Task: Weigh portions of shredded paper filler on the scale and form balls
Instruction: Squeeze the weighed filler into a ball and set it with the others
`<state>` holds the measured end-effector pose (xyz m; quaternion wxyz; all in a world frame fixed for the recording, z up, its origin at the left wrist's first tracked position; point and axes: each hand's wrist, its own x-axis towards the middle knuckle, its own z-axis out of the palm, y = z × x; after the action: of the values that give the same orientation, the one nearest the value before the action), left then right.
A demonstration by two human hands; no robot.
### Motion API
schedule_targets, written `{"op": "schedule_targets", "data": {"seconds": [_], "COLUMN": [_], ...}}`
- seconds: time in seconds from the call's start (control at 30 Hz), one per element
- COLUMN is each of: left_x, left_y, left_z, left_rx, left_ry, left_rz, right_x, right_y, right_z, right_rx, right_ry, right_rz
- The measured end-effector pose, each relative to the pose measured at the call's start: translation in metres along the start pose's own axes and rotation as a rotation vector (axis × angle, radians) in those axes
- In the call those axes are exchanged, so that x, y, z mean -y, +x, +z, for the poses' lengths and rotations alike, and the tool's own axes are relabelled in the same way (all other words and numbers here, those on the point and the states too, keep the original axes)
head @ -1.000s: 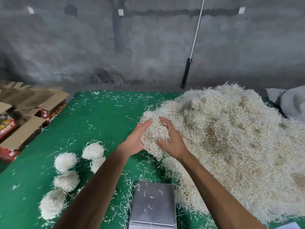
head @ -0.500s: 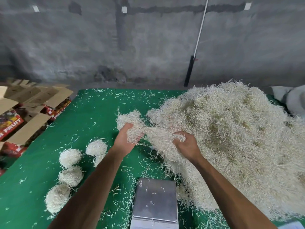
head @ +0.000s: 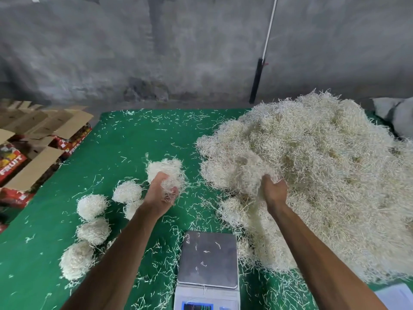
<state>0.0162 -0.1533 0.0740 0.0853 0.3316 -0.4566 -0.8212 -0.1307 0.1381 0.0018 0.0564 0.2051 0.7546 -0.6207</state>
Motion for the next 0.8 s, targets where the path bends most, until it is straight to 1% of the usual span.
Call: {"op": "schedule_targets", "data": {"seconds": [0.03, 0.07, 0.13, 0.2, 0.23, 0.3, 0.33, 0.37, 0.43, 0.5, 0.57, 0.6, 0.67, 0.73, 0.8], "left_x": [0.004, 0.009, 0.017, 0.023, 0.026, 0.031, 0.035, 0.04, 0.049, 0.056, 0.059, 0.061, 0.064, 0.07, 0.076], "left_y": [-0.001, 0.001, 0.004, 0.004, 0.002, -0.005, -0.009, -0.014, -0.026, -0.039, -0.052, -0.058, -0.068, -0.075, -0.081], "left_z": [0.002, 0.002, 0.006, 0.011, 0.015, 0.02, 0.021, 0.02, 0.016, 0.01, 0.004, 0.002, -0.004, -0.019, -0.044], "left_rx": [0.02, 0.045, 0.085, 0.113, 0.127, 0.148, 0.149, 0.149, 0.193, 0.27, 0.295, 0.294, 0.328, 0.41, 0.396], "left_ry": [-0.033, -0.004, 0.056, 0.102, 0.13, 0.216, 0.26, 0.287, 0.296, 0.34, 0.597, 0.689, 0.713, 0.74, 0.723], "left_rz": [-0.058, -0.081, -0.086, -0.124, -0.155, -0.193, -0.2, -0.21, -0.225, -0.238, -0.238, -0.261, -0.297, -0.204, -0.111], "right_x": [0.0, 0.001, 0.002, 0.002, 0.001, -0.002, -0.002, 0.0, 0.003, 0.001, -0.004, -0.008, -0.019, -0.029, -0.042], "right_y": [-0.003, -0.008, -0.017, -0.025, -0.029, -0.039, -0.047, -0.057, -0.084, -0.112, -0.137, -0.146, -0.156, -0.162, -0.166], "right_z": [0.001, 0.003, 0.005, 0.005, 0.004, 0.001, -0.001, -0.002, -0.003, 0.003, 0.01, 0.015, 0.022, 0.029, 0.031], "right_rx": [0.045, 0.079, 0.111, 0.12, 0.109, 0.06, 0.071, 0.134, 0.378, 0.604, 0.715, 0.74, 0.736, 0.661, 0.605], "right_ry": [-0.022, -0.053, -0.118, -0.179, -0.248, -0.406, -0.41, -0.361, -0.251, -0.227, -0.221, -0.204, -0.184, -0.192, -0.187], "right_rz": [-0.027, -0.073, -0.166, -0.24, -0.297, -0.454, -0.512, -0.539, -0.534, -0.489, -0.385, -0.326, -0.255, -0.221, -0.172]}}
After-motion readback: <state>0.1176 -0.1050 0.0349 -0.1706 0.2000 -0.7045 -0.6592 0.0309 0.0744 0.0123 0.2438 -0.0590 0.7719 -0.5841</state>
